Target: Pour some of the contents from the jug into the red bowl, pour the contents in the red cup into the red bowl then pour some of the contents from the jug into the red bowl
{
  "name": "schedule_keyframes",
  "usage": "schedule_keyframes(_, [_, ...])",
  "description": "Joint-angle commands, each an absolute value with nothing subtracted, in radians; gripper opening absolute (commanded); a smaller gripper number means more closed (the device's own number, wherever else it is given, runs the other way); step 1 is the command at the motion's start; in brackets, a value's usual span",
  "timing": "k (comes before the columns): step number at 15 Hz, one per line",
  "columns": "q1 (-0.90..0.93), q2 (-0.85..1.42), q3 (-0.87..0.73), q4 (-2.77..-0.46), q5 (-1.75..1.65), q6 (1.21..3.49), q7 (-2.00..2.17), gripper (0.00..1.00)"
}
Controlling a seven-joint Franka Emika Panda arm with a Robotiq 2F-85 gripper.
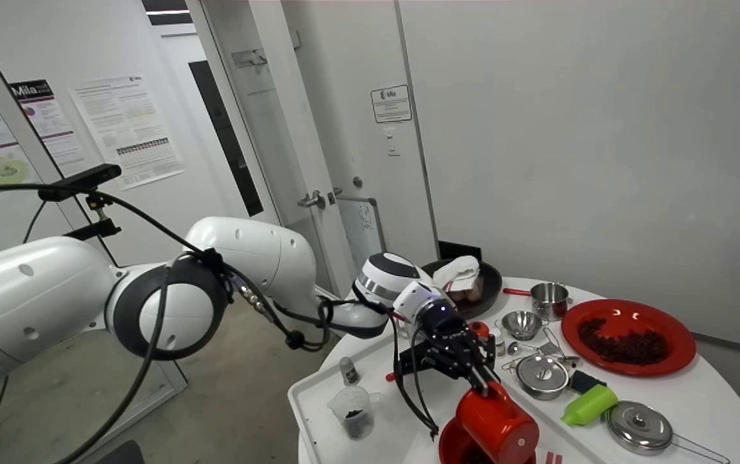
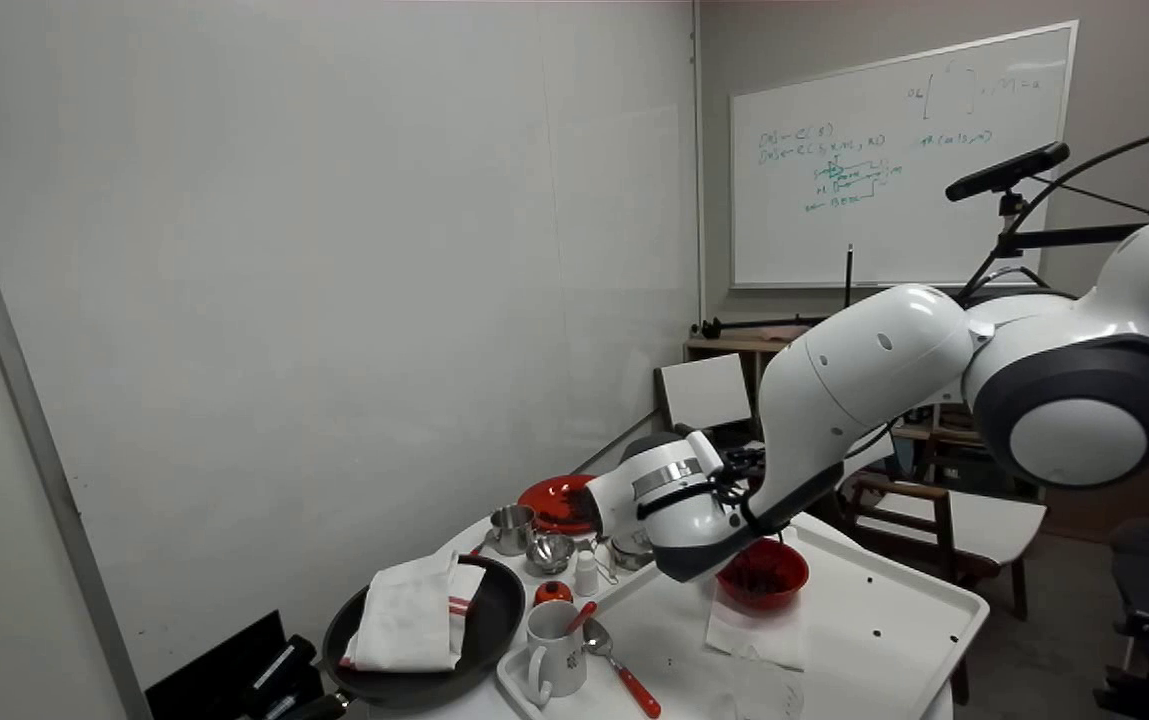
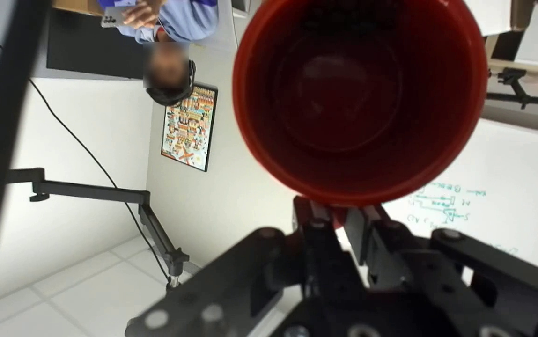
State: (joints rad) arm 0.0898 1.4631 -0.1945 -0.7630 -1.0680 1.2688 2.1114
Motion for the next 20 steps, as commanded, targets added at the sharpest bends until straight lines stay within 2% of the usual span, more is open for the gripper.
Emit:
schedule_keyframes(1, [0.064, 1.463, -0.167, -0.722, -0.996, 1.301, 2.034, 0.07])
schedule_keyframes(5, [0.041, 1.463, -0.141, -0.672, -0.887, 1.400, 1.924, 0.07])
schedule_keyframes(13, [-0.046, 1.407, 0.023, -0.657, -0.795, 1.566, 1.753, 0.07])
schedule_keyframes(20, [-0.100, 1.379, 0.132, -0.658, -0.730, 1.599, 1.602, 0.07])
